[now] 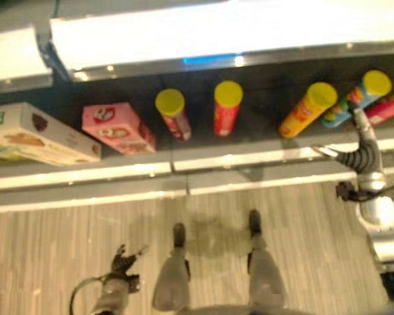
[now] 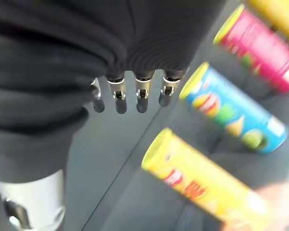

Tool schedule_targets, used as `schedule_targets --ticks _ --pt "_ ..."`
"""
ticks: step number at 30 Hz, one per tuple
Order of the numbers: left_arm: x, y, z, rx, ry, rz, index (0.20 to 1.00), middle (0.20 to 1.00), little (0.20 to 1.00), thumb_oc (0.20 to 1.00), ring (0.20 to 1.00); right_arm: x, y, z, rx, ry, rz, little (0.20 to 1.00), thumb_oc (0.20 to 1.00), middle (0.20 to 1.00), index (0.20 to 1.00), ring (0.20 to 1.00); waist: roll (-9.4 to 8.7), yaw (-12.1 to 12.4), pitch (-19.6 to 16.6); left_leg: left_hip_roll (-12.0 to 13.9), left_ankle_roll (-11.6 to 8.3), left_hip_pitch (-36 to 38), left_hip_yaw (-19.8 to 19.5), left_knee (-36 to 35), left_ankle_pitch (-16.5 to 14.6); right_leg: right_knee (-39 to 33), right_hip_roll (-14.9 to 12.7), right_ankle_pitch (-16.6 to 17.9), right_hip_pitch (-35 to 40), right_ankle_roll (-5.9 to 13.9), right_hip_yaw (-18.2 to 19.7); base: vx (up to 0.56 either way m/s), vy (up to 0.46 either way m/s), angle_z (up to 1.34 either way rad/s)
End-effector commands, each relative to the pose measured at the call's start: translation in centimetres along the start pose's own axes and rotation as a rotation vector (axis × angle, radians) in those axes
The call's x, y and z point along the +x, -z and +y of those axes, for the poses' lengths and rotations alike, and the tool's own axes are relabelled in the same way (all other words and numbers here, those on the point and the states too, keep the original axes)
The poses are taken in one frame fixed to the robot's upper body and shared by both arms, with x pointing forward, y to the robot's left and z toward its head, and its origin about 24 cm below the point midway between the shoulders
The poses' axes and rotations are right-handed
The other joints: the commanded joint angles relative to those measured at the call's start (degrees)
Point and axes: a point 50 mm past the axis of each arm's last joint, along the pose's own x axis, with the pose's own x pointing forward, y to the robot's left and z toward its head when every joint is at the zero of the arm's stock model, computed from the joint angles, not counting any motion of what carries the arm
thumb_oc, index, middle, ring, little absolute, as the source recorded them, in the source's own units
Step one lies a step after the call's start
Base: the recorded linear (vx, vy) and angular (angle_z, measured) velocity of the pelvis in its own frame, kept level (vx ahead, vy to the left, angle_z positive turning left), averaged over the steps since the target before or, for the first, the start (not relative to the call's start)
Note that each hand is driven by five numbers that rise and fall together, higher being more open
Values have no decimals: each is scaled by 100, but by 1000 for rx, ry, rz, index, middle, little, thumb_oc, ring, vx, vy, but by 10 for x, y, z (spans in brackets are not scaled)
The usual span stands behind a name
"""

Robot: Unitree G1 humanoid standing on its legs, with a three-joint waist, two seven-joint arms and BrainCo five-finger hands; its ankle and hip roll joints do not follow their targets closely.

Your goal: Put the goods on the table back onto the shelves and tidy them up.

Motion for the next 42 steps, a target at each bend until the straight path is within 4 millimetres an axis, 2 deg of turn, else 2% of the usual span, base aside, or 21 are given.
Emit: schedule_targets --ticks 1,2,4,7,9,10,13,17,20,22,23,25,26,27,28,29,30,34,37,40,42 --pt "-2 12 30 61 -73 26 1000 1000 1000 1000 1000 6 -22 -20 31 66 -128 1000 1000 1000 1000 1000 0 -133 -234 114 59 -27 -402 222 -700 -23 -181 46 139 341 131 -19 75 -22" --pt "-1 11 30 67 -77 23 1000 1000 1000 1000 1000 7 -18 -20 57 76 -110 1000 1000 1000 1000 1000 -39 -204 -213 120 97 84 -200 228 -762 -14 -154 229 38 407 174 -3 63 -18" --pt "-1 9 32 68 -75 18 1000 1000 1000 1000 1000 8 -18 -20 67 79 -112 1000 1000 1000 1000 1000 -15 -183 -146 251 126 214 71 316 -853 71 -206 178 -66 355 -246 -11 5 -51" --pt "-2 8 34 39 -77 12 1000 1000 1000 1000 1000 17 -24 -18 75 65 -142 1000 1000 1000 1000 1000 81 98 -62 704 69 506 765 356 -797 604 -631 -257 116 194 -2165 -40 -40 -115" --pt "-5 15 38 11 -87 27 1000 1000 1000 1000 1000 22 -27 -20 55 58 -159 1000 1000 1000 1000 1000 71 276 -116 986 -68 782 1245 350 -875 800 -839 -405 459 240 -3047 28 -94 -235" --pt "-6 16 40 3 -90 29 1000 1000 1000 1000 1000 23 -27 -21 46 53 -159 1000 1000 1000 1000 1000 5 298 -152 1065 -119 916 1470 350 -870 710 -830 -404 599 242 -3221 155 -297 -210" --pt "-9 25 44 -11 -103 64 1000 1000 1000 1000 1000 18 -17 -37 -36 77 -111 1000 1000 1000 1000 1000 -106 178 -434 1304 -266 1288 1779 290 -722 670 -471 -531 600 251 -2915 240 -268 -148" --pt "-10 33 33 6 -67 94 1000 1000 1000 1000 1000 15 -19 -59 -105 115 -110 1000 1000 1000 1000 1000 122 -41 -739 1850 -636 1824 1998 219 439 575 221 -827 814 -28 -2615 256 -282 -85" --pt "-10 31 25 1 -39 87 1000 1000 1000 1000 1000 15 -25 -65 -120 135 -141 1000 1000 1000 1000 1000 191 -87 -803 2055 -543 1737 1735 993 1035 583 643 -1155 971 -373 -2354 232 -289 -48" --pt "-12 34 17 -6 -13 97 1000 1000 1000 1000 1000 19 -26 -66 -122 142 -144 1000 1000 1000 1000 1000 57 5 -820 1663 -161 1430 1124 1568 813 531 745 -1165 1042 -579 -2110 164 -278 -118" --pt "-13 37 11 -4 5 104 1000 1000 1000 1000 1000 20 -25 -66 -120 143 -140 1000 1000 1000 1000 1000 -15 90 -787 1173 13 1112 648 1808 376 492 815 -1231 1145 -600 -1875 208 -280 -116" --pt "-14 38 1 10 49 109 1000 1000 1000 1000 1000 18 -20 -72 -143 161 -114 1000 1000 1000 1000 1000 -115 217 -756 540 229 766 335 1675 -374 285 958 -1271 1442 -608 -1406 310 -206 -98" --pt "-14 37 1 10 49 109 1000 1000 1000 1000 1000 18 -20 -72 -143 162 -113 1000 1000 1000 1000 1000 -128 221 -765 523 239 751 342 1667 -356 278 941 -1258 1425 -603 -1402 319 -124 -89" --pt "-15 39 -5 42 82 108 1000 1000 1000 1000 1000 20 -22 -77 -157 188 -127 1000 1000 1000 1000 1000 -103 350 -717 -130 331 317 19 1277 -681 175 1070 -1292 1594 -553 -1182 222 -50 -70" --pt "-15 39 -8 61 94 105 1000 1000 1000 1000 1000 22 -22 -77 -160 194 -131 1000 1000 1000 1000 1000 -43 429 -704 -366 325 227 -141 906 -549 132 1178 -1310 1689 -533 -1059 223 -54 -92" --pt "-15 39 -8 61 95 104 1000 1000 1000 1000 1000 22 -22 -77 -160 194 -131 1000 1000 1000 1000 1000 -54 430 -708 -377 327 239 -136 853 -504 125 1166 -1296 1679 -532 -1055 277 -43 -109" --pt "-16 40 -11 108 115 104 1000 1000 1000 1000 1000 27 -26 -77 -161 201 -153 1000 1000 1000 1000 1000 108 579 -685 -733 312 -84 -471 183 -88 83 1436 -1339 1856 -568 -828 212 -39 -114" --pt "-17 48 -9 147 119 138 1000 1000 1000 1000 1000 39 -27 -76 -190 199 -161 1000 1000 1000 1000 1000 263 842 -604 -1101 156 -690 -705 -697 366 119 1829 -1702 2372 -723 -253 362 -48 -104" --pt "-21 59 -3 128 99 174 1000 1000 1000 1000 1000 45 -33 -68 -175 166 -181 1000 1000 1000 1000 1000 289 987 -638 -1078 212 -604 -882 -605 489 199 1885 -1916 2604 -734 71 404 34 -126" --pt "-26 72 2 93 68 219 1000 1000 1000 1000 1000 46 -30 -59 -186 127 -171 1000 1000 1000 1000 1000 261 1161 -834 -994 342 -252 -893 -663 880 521 1702 -2119 2799 -643 219 575 177 -86" --pt "-25 70 5 84 51 221 1000 1000 1000 1000 1000 47 -23 -52 -199 105 -138 1000 1000 1000 1000 1000 98 1230 -975 -1015 478 15 -733 -646 839 1395 1344 -1799 2650 -349 76 480 103 -85"
